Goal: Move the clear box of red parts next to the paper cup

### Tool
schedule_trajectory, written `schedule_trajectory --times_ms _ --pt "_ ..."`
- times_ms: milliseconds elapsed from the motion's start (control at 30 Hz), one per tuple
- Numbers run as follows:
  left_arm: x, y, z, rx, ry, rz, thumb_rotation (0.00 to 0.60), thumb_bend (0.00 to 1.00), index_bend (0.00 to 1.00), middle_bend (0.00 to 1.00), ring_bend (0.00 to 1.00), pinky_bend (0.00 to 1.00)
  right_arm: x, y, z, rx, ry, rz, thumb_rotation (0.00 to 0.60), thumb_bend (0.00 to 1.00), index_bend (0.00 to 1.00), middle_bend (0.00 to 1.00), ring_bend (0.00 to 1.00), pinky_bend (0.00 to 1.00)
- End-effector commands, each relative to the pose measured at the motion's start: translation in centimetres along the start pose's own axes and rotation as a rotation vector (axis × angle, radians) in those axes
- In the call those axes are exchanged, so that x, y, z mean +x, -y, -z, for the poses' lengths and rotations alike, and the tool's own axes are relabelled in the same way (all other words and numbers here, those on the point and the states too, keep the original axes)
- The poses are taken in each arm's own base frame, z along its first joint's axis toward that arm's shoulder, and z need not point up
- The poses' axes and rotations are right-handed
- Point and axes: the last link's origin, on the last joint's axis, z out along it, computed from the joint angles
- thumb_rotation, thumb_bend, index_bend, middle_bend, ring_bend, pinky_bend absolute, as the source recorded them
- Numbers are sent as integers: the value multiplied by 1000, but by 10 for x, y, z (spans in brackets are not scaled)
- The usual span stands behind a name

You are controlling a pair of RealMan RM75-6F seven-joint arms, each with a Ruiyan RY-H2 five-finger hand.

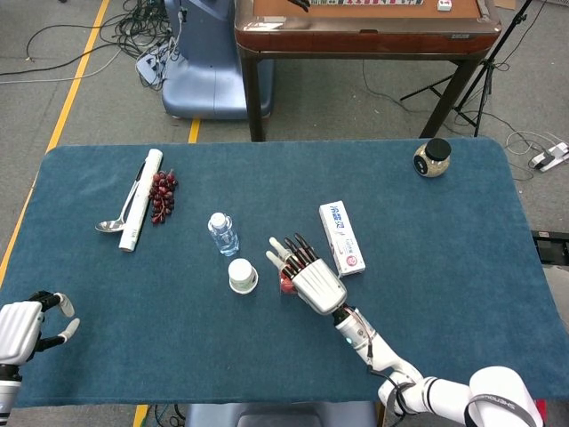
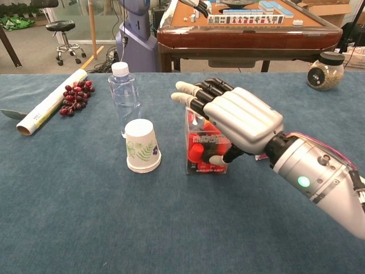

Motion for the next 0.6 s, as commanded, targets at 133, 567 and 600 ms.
schedule_trajectory --times_ms 133,567,600 --pt "1 1 0 2 -2 3 600 297 605 564 428 579 -3 -5 -14 -12 -2 20 600 0 0 0 0 0" --pt "2 3 0 12 -9 8 600 296 605 564 429 579 -5 -12 -17 -1 4 49 600 0 0 0 0 0" --pt "2 3 0 12 -8 8 600 296 605 564 429 579 -4 -12 -15 4 1 49 600 0 0 0 0 0"
